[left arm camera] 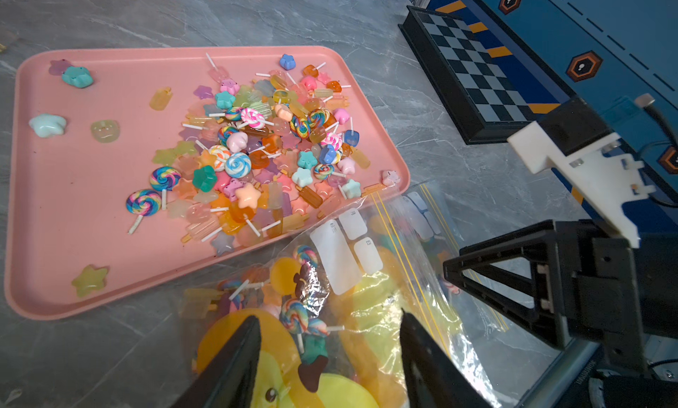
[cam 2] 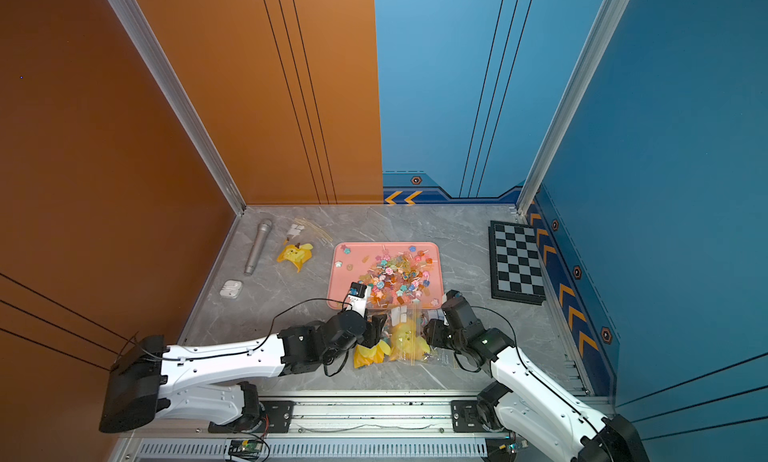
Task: Pour candies out of the ziploc bag
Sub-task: Open the ziploc bag at the center of the board.
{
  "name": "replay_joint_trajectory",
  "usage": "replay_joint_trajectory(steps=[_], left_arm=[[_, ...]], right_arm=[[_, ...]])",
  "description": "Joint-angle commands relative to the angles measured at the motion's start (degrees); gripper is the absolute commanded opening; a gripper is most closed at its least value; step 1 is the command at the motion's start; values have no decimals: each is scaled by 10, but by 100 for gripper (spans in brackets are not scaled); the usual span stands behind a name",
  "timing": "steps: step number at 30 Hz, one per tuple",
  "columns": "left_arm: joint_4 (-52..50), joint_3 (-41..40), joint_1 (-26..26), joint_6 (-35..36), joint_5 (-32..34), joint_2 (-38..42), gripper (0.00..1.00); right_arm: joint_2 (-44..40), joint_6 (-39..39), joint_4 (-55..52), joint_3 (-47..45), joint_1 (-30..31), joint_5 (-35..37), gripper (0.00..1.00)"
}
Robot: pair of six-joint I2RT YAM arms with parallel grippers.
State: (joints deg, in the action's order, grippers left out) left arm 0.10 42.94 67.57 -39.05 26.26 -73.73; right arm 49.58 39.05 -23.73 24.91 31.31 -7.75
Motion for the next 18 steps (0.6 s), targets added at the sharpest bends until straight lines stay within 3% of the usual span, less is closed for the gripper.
replay_joint_trajectory(steps=[1, 18], left_arm=[[7, 12, -3, -6, -12, 3, 61], [23, -13, -13, -15, -23, 11, 56]], right_arm=[[13, 8, 29, -9, 7, -10, 53], [51, 29, 93, -11, 42, -11, 53]])
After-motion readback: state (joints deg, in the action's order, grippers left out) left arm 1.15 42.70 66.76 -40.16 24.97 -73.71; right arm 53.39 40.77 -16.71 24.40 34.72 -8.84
